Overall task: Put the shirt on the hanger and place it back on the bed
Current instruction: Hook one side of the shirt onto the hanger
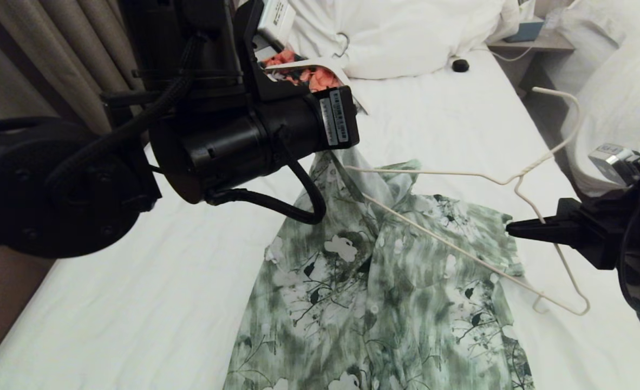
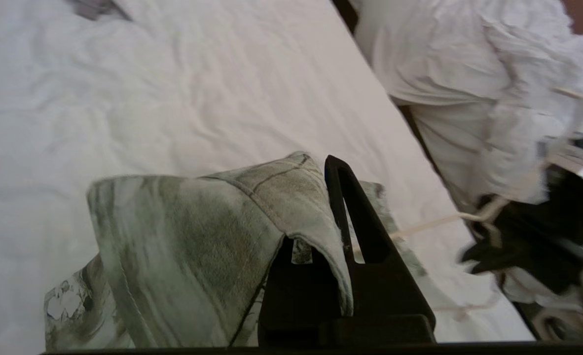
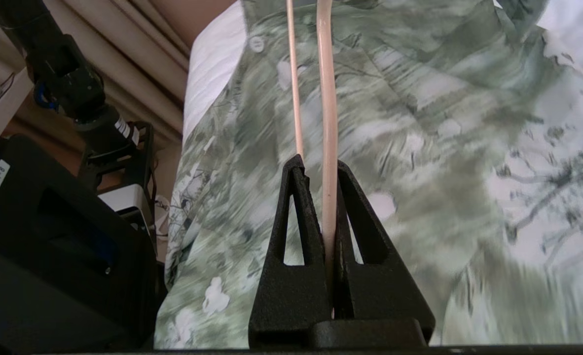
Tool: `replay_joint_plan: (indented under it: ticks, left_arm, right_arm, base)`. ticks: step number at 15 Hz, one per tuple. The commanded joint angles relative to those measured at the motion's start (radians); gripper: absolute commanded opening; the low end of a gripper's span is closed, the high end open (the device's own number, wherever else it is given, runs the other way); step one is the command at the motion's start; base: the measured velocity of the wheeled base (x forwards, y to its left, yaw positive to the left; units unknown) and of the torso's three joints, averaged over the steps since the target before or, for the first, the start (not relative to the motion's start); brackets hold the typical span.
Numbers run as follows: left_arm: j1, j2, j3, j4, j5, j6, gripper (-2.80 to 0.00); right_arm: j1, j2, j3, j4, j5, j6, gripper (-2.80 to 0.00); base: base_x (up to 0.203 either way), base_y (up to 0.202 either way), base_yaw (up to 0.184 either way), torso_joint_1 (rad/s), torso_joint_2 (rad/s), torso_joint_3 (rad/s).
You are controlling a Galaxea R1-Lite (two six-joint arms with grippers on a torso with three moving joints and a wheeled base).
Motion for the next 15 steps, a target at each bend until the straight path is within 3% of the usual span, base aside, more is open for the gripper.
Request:
replay_joint_plan:
  ticks: [1,11,15]
  left_arm:
    - [-0.049,-0.001,-0.021,0.015,0.001,-0.002,-2.8]
    - [-0.184,0.177,-0.171,0.053,0.034,-0.001,-2.8]
    - [-0.32,0.183,-0.177,0.054,0.091,-0.001,-2.8]
  right_arm:
    - [0.019,0.029,-0.02,0.0,0.007,-0.003,-2.8]
    - [0.043,-0.032,0.02,0.0,0.027,-0.005,-2.8]
    - [0.042,-0.007,0.016,0.001,0.031,-0.006,-2.8]
  base:
    - [0.0,0.0,0.0,0.0,0.0,0.0]
    - [0.0,0.0,0.0,0.0,0.0,0.0]
    - [0.0,0.0,0.0,0.0,0.0,0.0]
